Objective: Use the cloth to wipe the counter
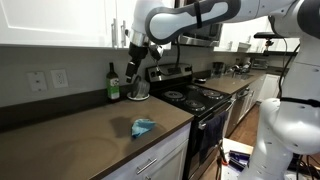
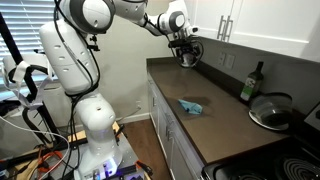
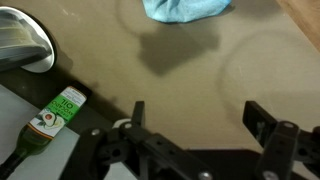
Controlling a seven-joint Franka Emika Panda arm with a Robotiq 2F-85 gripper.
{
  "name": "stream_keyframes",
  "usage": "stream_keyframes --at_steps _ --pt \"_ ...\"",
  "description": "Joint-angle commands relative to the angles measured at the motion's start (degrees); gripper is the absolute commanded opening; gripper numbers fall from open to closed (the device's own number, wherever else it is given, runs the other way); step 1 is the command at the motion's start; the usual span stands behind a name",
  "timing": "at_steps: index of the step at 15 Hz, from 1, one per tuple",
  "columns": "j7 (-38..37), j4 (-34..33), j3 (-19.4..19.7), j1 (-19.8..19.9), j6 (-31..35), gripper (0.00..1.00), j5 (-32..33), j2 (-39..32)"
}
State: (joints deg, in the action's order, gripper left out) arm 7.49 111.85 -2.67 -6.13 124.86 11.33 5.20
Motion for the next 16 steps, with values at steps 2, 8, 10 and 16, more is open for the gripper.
stream_keyframes --at_steps 2,8,10,16 --pt "0.04 -0.13 -0.69 0.69 -0.13 1.0 -0.08 -0.03" --pt "0.04 -0.13 -0.69 0.69 -0.13 1.0 -0.08 -0.03" --pt "-0.9 -0.96 -0.84 0.69 -0.58 1.0 0.29 -1.49" --pt "-3.15 -2.7 -0.74 1.13 -3.26 1.0 1.28 -3.97"
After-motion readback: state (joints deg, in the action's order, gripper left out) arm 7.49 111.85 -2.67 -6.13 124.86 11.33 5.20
